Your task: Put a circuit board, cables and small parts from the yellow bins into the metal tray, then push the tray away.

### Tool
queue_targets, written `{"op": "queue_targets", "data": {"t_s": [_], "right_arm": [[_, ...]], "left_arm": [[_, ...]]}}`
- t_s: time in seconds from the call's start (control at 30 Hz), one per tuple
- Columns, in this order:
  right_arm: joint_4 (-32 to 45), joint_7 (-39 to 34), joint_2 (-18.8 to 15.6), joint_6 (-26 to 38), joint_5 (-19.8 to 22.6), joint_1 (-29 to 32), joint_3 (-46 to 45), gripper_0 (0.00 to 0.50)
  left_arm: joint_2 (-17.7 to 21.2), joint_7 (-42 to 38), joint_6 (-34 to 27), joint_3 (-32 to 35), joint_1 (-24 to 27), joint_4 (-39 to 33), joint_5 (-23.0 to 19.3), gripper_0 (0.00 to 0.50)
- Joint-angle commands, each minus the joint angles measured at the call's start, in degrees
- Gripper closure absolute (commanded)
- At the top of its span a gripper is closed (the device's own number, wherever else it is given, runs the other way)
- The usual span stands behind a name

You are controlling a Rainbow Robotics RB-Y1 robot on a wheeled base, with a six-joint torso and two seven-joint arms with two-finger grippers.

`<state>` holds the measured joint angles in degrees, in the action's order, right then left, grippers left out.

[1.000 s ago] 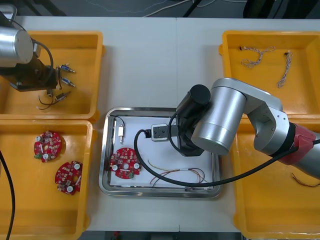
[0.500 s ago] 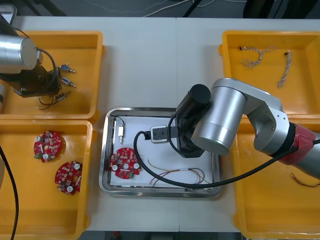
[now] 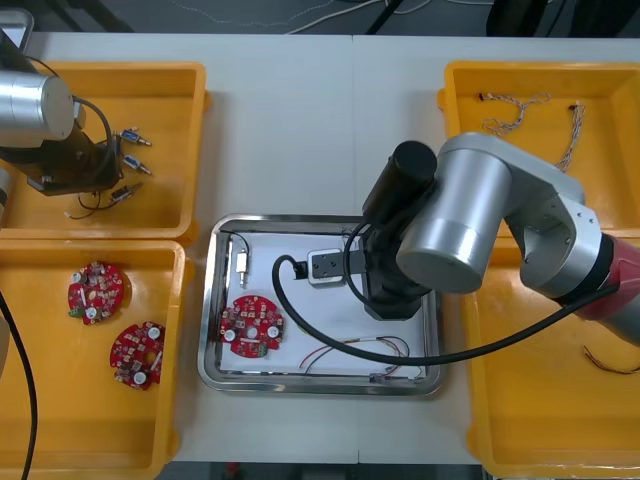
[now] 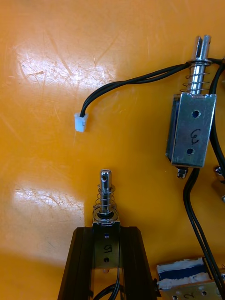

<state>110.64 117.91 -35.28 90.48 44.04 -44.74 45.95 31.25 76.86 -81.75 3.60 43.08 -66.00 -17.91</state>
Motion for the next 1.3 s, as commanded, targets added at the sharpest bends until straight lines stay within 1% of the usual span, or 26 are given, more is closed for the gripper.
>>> {"op": "queue_targets", "data": {"t_s": [0.03, 0.1, 0.27, 0.47, 0.57, 0.83, 0.93, 1.1, 1.3], "right_arm": [[4.1, 0.0, -1.1, 5.3, 2.7, -1.3, -8.2, 0.000], [4.7, -0.2, -1.1, 7.4, 3.8, -1.3, -10.6, 0.000], [4.9, -1.9, -1.2, 13.4, 7.8, -1.2, -18.8, 0.000], [5.1, -9.5, -2.3, 19.4, 11.3, -1.2, -25.8, 0.000], [5.2, -13.1, -3.3, 19.5, 12.6, -1.2, -28.7, 0.000], [5.3, -23.2, -7.1, 19.5, 13.6, -1.1, -32.9, 0.000], [5.3, -27.3, -8.4, 19.5, 14.1, -0.1, -34.5, 0.000], [6.0, -33.1, -10.5, 19.5, 14.8, 3.3, -39.5, 0.000], [8.3, -38.2, -12.4, 19.5, 15.3, 8.0, -45.3, 0.000]], "left_arm": [[-0.7, 5.2, 0.3, -0.5, 2.7, -0.3, -0.1, 0.500], [-0.7, 5.4, -0.4, 0.2, 2.9, -0.4, -0.4, 0.500], [-0.7, 6.4, -6.1, 2.7, 4.4, -2.0, -0.7, 0.500], [0.1, 6.7, -12.4, 3.9, 4.4, -6.5, -0.7, 0.500], [0.6, 6.8, -15.1, 4.4, 4.5, -8.5, -0.9, 0.500], [1.1, 6.4, -21.4, 6.0, 4.4, -13.8, -1.9, 0.500], [1.2, 5.9, -24.1, 6.2, 4.5, -16.4, -2.0, 0.500], [1.3, 5.1, -28.3, 6.9, 4.4, -20.6, -2.4, 0.500], [1.3, 4.3, -28.3, 6.9, 4.4, -24.9, -3.4, 0.500]]}}
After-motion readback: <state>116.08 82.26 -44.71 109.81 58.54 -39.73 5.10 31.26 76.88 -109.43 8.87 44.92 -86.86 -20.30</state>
